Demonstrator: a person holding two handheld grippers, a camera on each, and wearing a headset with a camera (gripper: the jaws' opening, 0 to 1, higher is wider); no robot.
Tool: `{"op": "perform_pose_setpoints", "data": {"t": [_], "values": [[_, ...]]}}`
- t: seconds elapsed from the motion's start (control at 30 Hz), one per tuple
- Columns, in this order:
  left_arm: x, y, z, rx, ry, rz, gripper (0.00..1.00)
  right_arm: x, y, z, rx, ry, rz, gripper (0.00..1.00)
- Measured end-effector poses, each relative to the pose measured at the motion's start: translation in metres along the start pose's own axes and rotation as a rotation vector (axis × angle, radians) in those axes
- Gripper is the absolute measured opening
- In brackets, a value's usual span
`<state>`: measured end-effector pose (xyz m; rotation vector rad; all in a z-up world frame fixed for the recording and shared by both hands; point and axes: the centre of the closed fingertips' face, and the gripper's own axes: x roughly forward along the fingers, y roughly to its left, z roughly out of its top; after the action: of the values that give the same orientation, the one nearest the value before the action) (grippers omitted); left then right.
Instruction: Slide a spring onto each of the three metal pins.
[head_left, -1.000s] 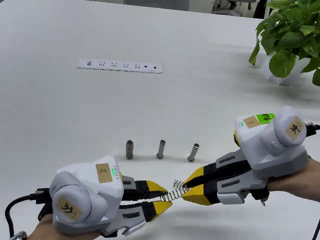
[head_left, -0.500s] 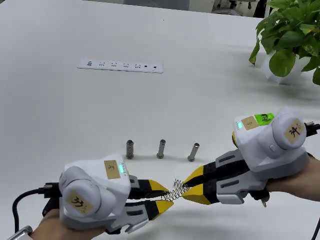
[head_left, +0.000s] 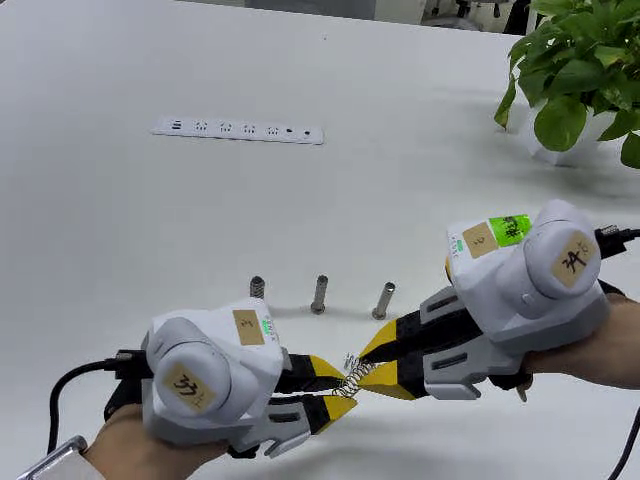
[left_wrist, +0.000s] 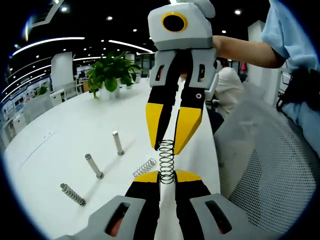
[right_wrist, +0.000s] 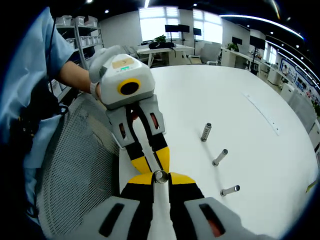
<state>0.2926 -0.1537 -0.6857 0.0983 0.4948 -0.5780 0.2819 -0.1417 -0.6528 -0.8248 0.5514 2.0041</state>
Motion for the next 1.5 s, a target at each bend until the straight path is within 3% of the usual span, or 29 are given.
{"op": "perform_pose_setpoints", "data": {"t": [0.77,0.83,0.97,1.1,1.5], "values": [[0.001,-0.005,-0.001,0.010,-0.002,-0.017,0.09,0.002,0.006,0.001,-0.061,0.032,0.032,0.12],[0.002,-0.007,-0.001,0.019,0.001,-0.022,0.09,0.000,0.006,0.001,-0.084,0.040,0.038,0.18],[0.003,-0.009,0.000,0.030,0.005,-0.029,0.09,-0.005,0.004,-0.002,-0.104,0.096,0.072,0.20],[0.005,-0.011,0.000,0.034,0.009,-0.040,0.09,-0.003,0.005,-0.011,-0.161,0.187,0.113,0.19],[0.006,-0.012,0.001,0.030,0.010,-0.045,0.09,0.008,0.011,-0.019,-0.226,0.281,0.187,0.16]]}}
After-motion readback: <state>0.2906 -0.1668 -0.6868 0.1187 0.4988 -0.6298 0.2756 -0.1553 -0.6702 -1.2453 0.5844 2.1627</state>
